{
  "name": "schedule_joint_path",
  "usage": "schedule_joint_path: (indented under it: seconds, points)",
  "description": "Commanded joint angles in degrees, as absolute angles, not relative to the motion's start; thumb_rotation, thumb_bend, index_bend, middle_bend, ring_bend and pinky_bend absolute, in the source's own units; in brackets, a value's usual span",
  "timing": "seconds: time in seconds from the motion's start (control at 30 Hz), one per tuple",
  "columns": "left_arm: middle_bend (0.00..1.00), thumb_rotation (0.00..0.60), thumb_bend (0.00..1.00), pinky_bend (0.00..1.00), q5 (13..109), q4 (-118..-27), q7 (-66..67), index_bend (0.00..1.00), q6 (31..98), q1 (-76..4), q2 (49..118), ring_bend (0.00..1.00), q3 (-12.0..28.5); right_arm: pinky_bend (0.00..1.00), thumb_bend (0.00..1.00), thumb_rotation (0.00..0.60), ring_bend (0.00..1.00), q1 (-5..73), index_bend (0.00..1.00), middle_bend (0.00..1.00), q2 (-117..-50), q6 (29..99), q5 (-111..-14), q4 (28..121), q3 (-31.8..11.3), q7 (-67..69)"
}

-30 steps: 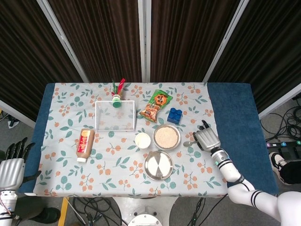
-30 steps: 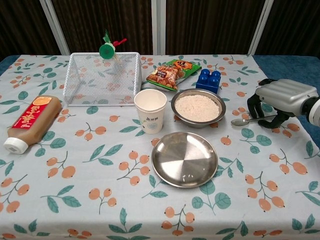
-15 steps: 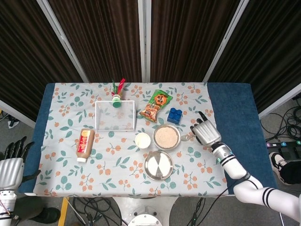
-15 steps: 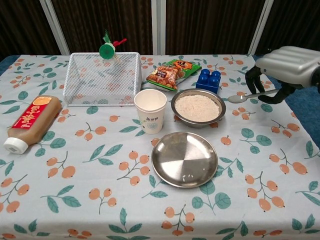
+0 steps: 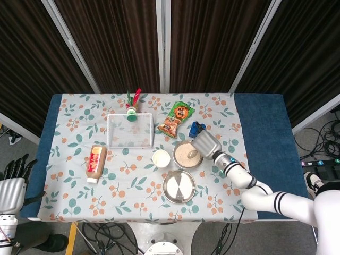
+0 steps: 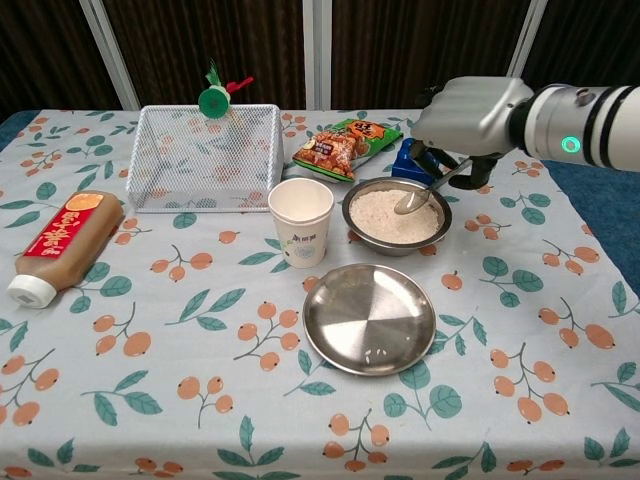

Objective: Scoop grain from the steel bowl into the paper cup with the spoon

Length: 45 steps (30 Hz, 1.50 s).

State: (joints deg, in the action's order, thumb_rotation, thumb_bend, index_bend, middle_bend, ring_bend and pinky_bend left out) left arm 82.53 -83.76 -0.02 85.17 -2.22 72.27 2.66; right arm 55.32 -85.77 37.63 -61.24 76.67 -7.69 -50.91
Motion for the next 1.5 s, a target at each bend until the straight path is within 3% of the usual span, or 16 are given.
schedule_joint_path:
  seconds: [0.03,0.6,0.93,1.5]
  points:
    - [0.08,0.6,0.06,0.02,82.6,-83.4,-0.3,0.21,85.1,-2.3,72.4,0.03,2.6,0.06,0.33,0.6,0.27,58.8,0.58,0.54,-89.1,37.5,-56.4,74.3,-5.7,-56.6]
    - [0.08,0.6,0.06,0.02,82.4,-81.2,-2.3,0.21,84.9,-2.0,73.5,0.03,2.4,0.07,0.33,0.6,0.28,62.9,0.58,0.54,-93.7,43.3,-51.1,72.9,-1.8,-62.9]
    - [0.08,0.6,0.06,0.02,82.6,-80.5,-3.0,0.21,85.3,-1.6,73.7,0.04,2.3,0.05,0.33,0.6,0.28,59.2,0.58,0.54,-94.1,47.9,-54.8,72.8,-1.3,-54.7]
    - [0.08,0.6,0.06,0.02,83.2,-83.4,-0.3,0.21,86.5,-1.4,72.2,0.03,2.4,0.05,0.33,0.6,0.28,51.7,0.58,0.54,-89.4,54.6,-62.5,75.0,-2.4,-39.2]
